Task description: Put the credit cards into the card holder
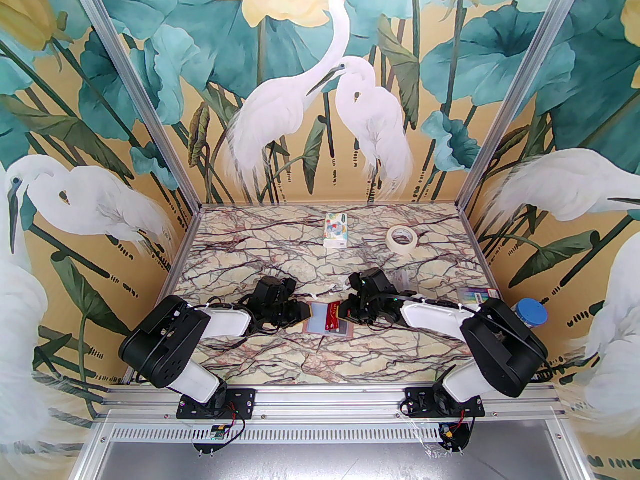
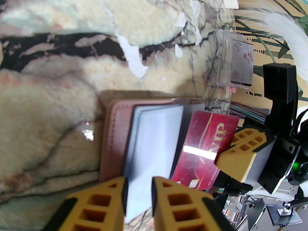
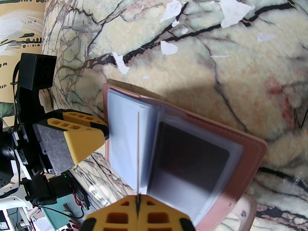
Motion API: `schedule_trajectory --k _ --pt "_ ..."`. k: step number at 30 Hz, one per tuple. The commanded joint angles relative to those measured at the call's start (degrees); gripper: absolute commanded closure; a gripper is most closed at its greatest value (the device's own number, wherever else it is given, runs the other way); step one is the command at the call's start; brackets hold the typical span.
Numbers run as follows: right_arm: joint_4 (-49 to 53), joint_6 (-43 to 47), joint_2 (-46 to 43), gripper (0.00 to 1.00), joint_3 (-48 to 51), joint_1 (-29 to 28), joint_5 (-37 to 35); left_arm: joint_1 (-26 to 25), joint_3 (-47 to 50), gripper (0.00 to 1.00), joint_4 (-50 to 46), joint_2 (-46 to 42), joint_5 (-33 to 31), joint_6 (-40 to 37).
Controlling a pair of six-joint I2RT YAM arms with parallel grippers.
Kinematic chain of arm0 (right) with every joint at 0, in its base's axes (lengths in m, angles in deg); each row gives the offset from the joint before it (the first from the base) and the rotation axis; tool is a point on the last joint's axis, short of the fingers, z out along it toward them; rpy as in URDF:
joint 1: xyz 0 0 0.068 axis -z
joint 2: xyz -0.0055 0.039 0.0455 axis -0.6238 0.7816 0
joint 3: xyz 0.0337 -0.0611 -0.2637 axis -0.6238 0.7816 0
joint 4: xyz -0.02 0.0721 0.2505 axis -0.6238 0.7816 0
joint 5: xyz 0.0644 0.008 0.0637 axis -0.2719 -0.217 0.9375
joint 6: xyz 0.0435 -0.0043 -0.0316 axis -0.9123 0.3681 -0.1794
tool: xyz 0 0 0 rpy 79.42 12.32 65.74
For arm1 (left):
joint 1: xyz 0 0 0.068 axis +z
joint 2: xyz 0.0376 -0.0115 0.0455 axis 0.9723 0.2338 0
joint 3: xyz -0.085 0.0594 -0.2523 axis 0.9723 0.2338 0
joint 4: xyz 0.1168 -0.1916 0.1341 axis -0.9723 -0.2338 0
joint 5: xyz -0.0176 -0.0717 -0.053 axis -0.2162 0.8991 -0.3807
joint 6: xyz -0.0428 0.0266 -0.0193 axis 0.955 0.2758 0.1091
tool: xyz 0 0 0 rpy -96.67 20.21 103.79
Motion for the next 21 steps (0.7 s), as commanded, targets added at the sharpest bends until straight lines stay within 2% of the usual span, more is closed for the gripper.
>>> schedule_trajectory --k 1,21 --pt "-0.3 -1.0 1.4 1.00 -0.9 -0.3 -0.2 -0.5 1.6 0.76 -2.1 1.2 -2.5 -0.2" --pt "-0.7 -1.4 3.6 1.00 -0.5 -0.4 -0.3 -0.5 1.6 0.76 -1.5 2.2 -2.3 -0.1"
